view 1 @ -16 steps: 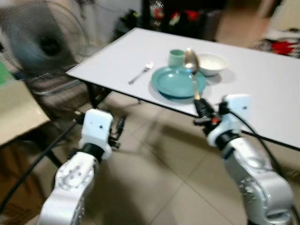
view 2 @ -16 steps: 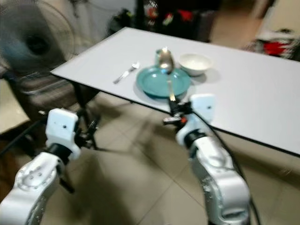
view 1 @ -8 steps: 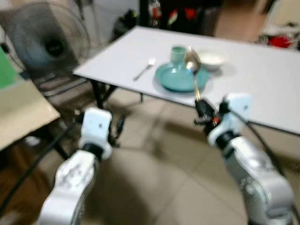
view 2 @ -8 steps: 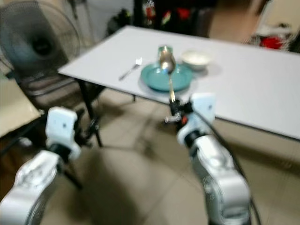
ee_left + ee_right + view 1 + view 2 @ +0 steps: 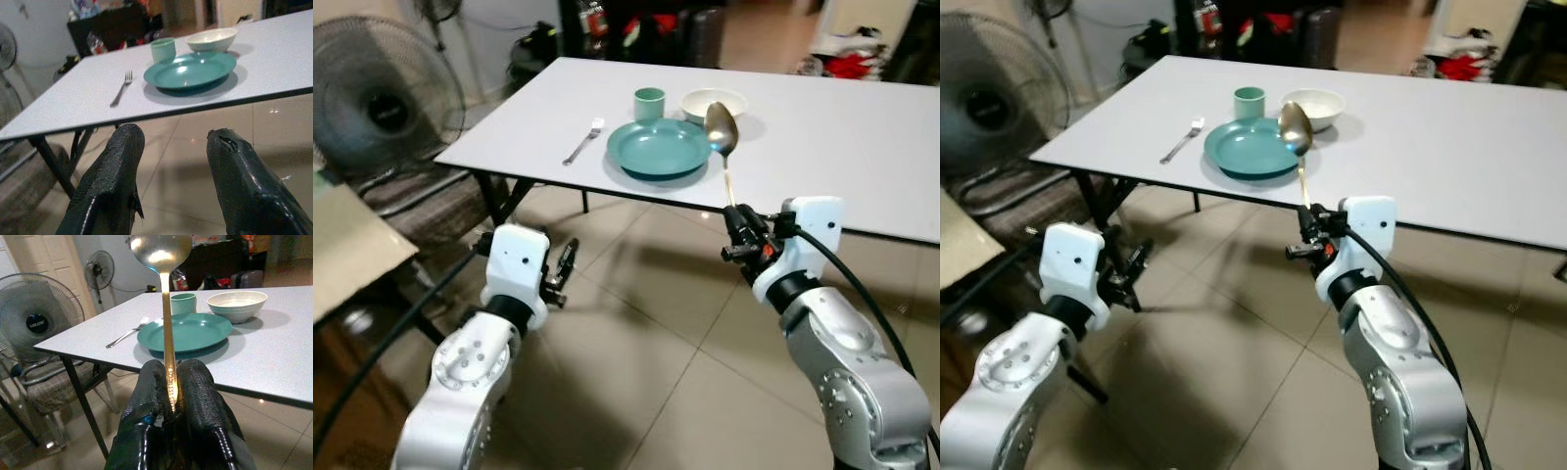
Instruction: Setting the table
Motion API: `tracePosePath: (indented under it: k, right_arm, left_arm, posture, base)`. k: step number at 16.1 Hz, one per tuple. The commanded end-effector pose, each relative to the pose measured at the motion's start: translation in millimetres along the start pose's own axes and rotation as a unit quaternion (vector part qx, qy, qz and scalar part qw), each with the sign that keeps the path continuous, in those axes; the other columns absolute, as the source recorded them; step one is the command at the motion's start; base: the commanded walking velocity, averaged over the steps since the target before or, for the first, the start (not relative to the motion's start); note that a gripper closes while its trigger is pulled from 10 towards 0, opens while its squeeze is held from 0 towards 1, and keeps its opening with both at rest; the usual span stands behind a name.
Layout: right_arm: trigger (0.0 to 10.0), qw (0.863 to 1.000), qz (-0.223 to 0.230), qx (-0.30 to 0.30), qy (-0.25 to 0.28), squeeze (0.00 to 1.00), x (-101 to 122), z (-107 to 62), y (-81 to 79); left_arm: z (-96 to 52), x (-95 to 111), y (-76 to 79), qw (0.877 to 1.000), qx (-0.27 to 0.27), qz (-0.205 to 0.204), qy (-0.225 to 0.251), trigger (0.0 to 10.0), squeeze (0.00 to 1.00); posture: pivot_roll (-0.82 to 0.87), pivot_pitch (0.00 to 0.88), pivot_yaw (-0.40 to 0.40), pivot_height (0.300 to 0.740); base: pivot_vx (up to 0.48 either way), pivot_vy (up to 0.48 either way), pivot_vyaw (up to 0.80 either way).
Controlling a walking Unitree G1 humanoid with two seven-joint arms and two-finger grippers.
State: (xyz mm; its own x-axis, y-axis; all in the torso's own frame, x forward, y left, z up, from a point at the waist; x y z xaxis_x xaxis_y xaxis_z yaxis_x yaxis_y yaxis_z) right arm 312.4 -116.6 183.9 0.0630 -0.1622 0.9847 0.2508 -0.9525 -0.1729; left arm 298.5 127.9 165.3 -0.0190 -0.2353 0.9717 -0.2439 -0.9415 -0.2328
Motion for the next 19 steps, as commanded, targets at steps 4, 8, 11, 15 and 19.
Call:
tracePosePath:
  k: [4, 8, 11, 15, 19]
  right_arm:
    - [10.0, 1.000, 0.003, 0.011, 0.009, 0.00, 5, 1.0, -6.9]
    - [10.0, 1.000, -0.001, 0.023, -0.014, 0.00, -4, 4.5, -10.3]
    - [10.0, 0.999, 0.001, 0.026, -0.018, 0.00, -6, 5.6, -11.3]
    - [10.0, 0.999, -0.003, 0.027, -0.034, 0.00, -11, 8.2, -10.9]
    - [10.0, 0.999, -0.005, 0.035, -0.042, 0.00, -18, 10.6, -16.1]
  left_arm:
    - [-0.3, -5, -5.4, 0.999, 0.019, -0.033, -0.007, 10.0, 0.00]
    - [0.1, -8, -11.2, 0.999, 0.032, -0.023, -0.011, 10.0, 0.00]
    - [-1.0, -1, -13.2, 0.999, 0.036, -0.034, 0.008, 10.0, 0.00]
    - [-1.2, -2, -22.4, 0.997, 0.062, -0.045, 0.007, 10.0, 0.00]
    - [-4.7, -7, -30.0, 0.996, 0.075, -0.053, 0.003, 10.0, 0.00]
  posture:
    - [-0.09, 0.013, 0.044, 0.740]
    - [-0.08, 0.002, 0.036, 0.740]
    - [-0.08, 0.000, 0.033, 0.740]
    - [-0.07, 0.000, 0.029, 0.740]
    - [-0.09, 0.000, 0.026, 0.740]
  base:
    - [0.000, -0.240, -0.20]
    - [0.000, 0.000, 0.00]
    - [0.195, 0.000, 0.00]
    - [0.344, 0.000, -0.20]
    - [0.350, 0.000, -0.40]
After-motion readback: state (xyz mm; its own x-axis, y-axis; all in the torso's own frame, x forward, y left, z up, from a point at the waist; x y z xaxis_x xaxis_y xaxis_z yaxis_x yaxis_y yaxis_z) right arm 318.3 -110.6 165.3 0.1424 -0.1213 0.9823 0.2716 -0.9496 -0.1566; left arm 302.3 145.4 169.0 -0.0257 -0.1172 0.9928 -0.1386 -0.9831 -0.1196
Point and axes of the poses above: a point about 5 cm out from each wrist's last joint towards the gripper, its own z axis pointing out of the wrist towards the gripper, its own x axis along the axis of the wrist's last joint, y = z × x, the point moved 6 cm from there along z, pointing out of the wrist towards the gripper, and after that the axes turned 2 degrees about z, right-handed, at the moved point
